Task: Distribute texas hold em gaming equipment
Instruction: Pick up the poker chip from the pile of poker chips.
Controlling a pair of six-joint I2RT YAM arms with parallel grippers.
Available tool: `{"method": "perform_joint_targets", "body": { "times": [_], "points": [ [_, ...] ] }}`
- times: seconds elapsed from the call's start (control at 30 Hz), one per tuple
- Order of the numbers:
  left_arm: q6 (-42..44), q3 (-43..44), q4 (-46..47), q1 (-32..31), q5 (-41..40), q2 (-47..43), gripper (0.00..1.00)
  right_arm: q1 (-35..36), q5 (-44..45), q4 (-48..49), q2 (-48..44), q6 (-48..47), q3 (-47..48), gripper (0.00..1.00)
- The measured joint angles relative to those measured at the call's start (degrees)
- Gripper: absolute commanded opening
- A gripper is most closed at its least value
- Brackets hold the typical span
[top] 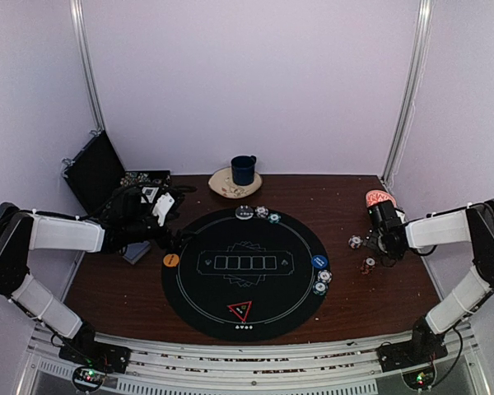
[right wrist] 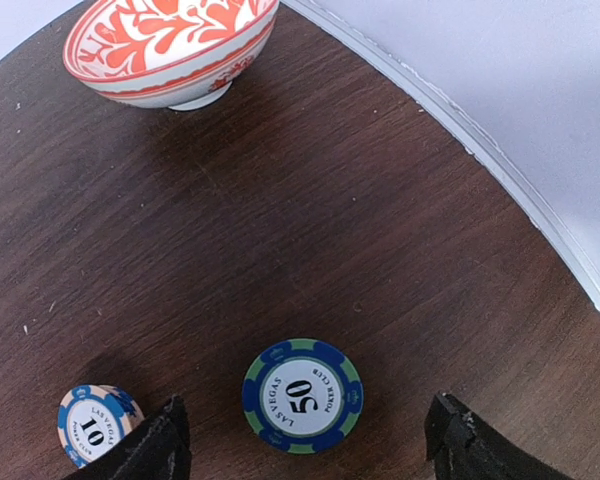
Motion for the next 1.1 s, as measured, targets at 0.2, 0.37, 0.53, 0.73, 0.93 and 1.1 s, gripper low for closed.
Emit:
{"method": "perform_joint_targets", "body": {
  "times": [0.2,0.37,0.53,0.73,0.93,1.1],
  "points": [
    [0.0,0.0,0.0,0.0,0.0,0.0,0.98,-0.2,0.0,0.6,1.1,0.0,0.0,0.81],
    [0.0,0.0,0.0,0.0,0.1,0.0,0.98,-0.7,0.0,1.4,2.7,0.0,0.3,0.79],
    [0.0,0.0,0.0,0.0,0.3,0.1,0.98,-0.9,-0.1,1.8,4.5,-0.2,1.2,0.76],
    [-0.1,0.0,0.0,0.0,0.5,0.7,0.98,-0.9,-0.1,2.0,4.8,-0.3,1.2,0.71],
    [-0.2,0.1,-0.2,0.0,0.9,0.8,0.98,-0.9,0.0,2.4,5.1,-0.4,1.2,0.64],
    [-0.2,0.7,-0.3,0.0,0.9,0.8,0.98,-0.9,0.0,2.5,5.2,-0.6,1.2,0.58]
  ]
}}
